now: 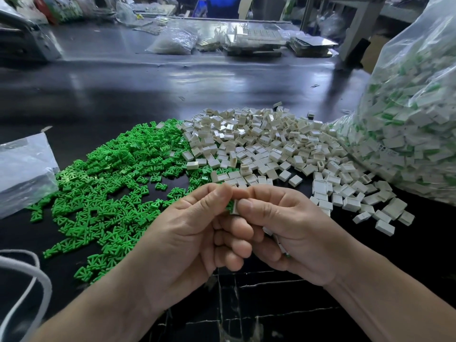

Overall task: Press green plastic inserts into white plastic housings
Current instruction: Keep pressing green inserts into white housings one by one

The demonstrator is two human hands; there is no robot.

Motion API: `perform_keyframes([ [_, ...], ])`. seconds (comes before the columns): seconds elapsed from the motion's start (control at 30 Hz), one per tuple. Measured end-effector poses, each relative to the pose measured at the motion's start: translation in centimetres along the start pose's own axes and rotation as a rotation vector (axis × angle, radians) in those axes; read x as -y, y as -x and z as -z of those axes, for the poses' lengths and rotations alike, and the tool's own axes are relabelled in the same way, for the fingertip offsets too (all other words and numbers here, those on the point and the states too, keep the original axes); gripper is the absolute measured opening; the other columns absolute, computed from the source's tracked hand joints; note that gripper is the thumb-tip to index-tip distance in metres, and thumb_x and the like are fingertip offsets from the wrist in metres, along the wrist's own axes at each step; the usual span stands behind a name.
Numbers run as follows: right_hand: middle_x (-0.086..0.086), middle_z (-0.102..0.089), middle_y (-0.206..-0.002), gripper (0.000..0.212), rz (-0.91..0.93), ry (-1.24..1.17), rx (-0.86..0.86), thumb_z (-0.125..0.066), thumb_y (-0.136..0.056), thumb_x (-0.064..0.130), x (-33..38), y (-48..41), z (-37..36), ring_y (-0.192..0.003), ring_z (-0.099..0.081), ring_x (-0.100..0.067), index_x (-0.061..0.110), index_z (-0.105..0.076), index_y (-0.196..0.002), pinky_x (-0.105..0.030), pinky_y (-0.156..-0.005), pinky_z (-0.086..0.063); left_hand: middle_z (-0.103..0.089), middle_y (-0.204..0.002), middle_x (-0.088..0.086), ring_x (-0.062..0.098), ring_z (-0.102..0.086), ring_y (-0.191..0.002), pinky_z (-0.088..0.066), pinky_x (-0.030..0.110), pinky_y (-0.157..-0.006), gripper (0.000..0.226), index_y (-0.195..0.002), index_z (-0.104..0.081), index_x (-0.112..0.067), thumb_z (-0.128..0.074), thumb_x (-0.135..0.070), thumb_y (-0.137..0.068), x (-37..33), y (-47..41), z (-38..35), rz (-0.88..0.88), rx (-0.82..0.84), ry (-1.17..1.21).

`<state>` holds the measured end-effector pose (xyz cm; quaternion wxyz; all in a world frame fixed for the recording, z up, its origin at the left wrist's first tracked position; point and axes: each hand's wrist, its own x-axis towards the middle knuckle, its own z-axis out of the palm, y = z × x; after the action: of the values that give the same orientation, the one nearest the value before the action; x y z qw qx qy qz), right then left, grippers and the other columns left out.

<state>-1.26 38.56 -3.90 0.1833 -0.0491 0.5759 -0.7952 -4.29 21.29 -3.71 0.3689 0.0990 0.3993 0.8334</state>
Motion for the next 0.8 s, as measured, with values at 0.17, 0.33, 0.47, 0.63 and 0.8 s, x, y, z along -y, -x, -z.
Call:
perform_keyframes([
  [0.17,0.004,-0.056,-0.060,0.059,0.036,0.013,-0.002,-0.066,-0.086,0.036,0.3,0.3,-0.2,-0.040,-0.045,-0.005,-0.012,-0.050,-0.117,-0.014,-0.034,-0.034,-0.071,-0.074,0.015,0.022,-0.070,-0.060,-0.056,0.027,-0.050,0.032,-0.106,-0.070,-0.010,-0.076,-0.029,-0.081,0.5,0.1,0.3,-0.058,0.105,0.047],
  [0.33,0.002,-0.057,-0.061,0.035,0.043,0.060,-0.058,-0.065,-0.088,0.033,0.1,0.4,-0.7,-0.040,-0.045,-0.007,0.000,-0.060,-0.100,-0.016,-0.034,-0.034,-0.070,-0.069,0.015,0.022,-0.069,-0.055,-0.056,0.027,-0.048,0.030,-0.103,-0.069,-0.009,-0.077,-0.026,-0.079,0.8,0.3,0.2,-0.109,0.063,0.041],
  [0.47,-0.005,-0.057,-0.066,0.024,0.061,0.083,-0.061,-0.064,-0.090,0.033,0.0,0.4,-1.2,-0.047,-0.045,-0.019,0.009,-0.067,-0.094,-0.017,-0.034,-0.033,-0.068,-0.065,0.012,0.019,-0.067,-0.052,-0.055,0.027,-0.047,0.027,-0.103,-0.068,-0.009,-0.074,-0.025,-0.083,1.2,0.5,0.0,-0.153,0.049,0.028],
  [0.63,0.000,-0.055,-0.063,0.042,0.061,0.032,-0.044,-0.062,-0.091,0.033,0.2,0.5,-1.2,-0.040,-0.045,-0.007,-0.005,-0.059,-0.106,-0.014,-0.034,-0.033,-0.070,-0.071,0.012,0.020,-0.070,-0.059,-0.057,0.027,-0.051,0.027,-0.109,-0.067,-0.010,-0.068,-0.026,-0.088,0.9,0.6,0.0,-0.143,0.136,0.065],
  [0.8,0.000,-0.056,-0.064,0.033,0.045,0.046,-0.062,-0.063,-0.091,0.034,-0.2,0.5,-1.5,-0.040,-0.045,-0.007,0.001,-0.061,-0.098,-0.015,-0.034,-0.033,-0.069,-0.065,0.012,0.019,-0.069,-0.052,-0.056,0.027,-0.046,0.021,-0.099,-0.070,-0.011,-0.075,-0.021,-0.081,1.0,0.6,0.3,-0.134,0.080,0.050],
])
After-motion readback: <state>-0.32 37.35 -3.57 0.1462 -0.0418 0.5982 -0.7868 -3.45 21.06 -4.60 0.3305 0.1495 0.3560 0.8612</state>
